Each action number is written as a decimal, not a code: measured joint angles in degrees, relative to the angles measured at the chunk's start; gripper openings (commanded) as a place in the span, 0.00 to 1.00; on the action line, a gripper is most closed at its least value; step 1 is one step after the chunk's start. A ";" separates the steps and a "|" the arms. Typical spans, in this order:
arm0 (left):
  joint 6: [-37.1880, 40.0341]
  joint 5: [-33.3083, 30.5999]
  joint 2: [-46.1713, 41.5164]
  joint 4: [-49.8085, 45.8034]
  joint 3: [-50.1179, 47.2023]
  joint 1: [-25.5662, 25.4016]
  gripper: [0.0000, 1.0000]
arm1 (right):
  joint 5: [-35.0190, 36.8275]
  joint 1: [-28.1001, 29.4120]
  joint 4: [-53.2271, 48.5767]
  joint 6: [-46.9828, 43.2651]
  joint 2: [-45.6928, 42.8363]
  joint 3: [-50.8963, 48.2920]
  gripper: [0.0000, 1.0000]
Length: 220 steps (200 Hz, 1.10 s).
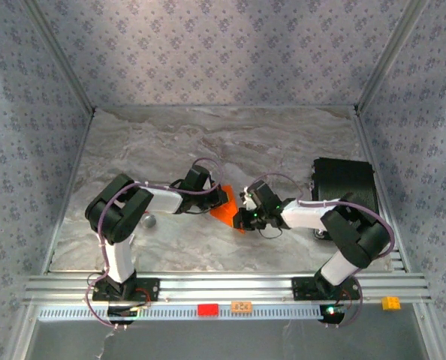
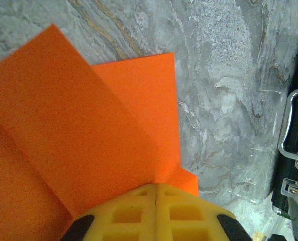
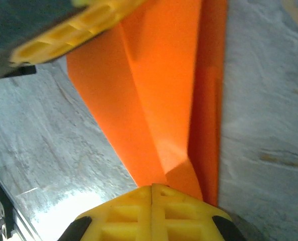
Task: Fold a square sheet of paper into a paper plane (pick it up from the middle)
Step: Fourth fold the wing at the center of the table.
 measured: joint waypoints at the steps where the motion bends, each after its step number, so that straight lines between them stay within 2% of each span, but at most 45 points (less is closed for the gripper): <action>1: 0.00 0.00 0.00 0.02 0.00 0.00 0.03 | 0.00 0.00 0.04 0.02 0.00 -0.04 0.05; 93: 0.00 0.28 0.00 0.35 -0.26 0.33 0.03 | -0.63 -0.31 9.29 2.43 -1.51 -5.62 0.05; 220: -0.09 1.31 -0.02 0.72 -0.66 0.68 0.03 | -0.20 -0.48 10.21 4.66 -10.54 -14.53 0.05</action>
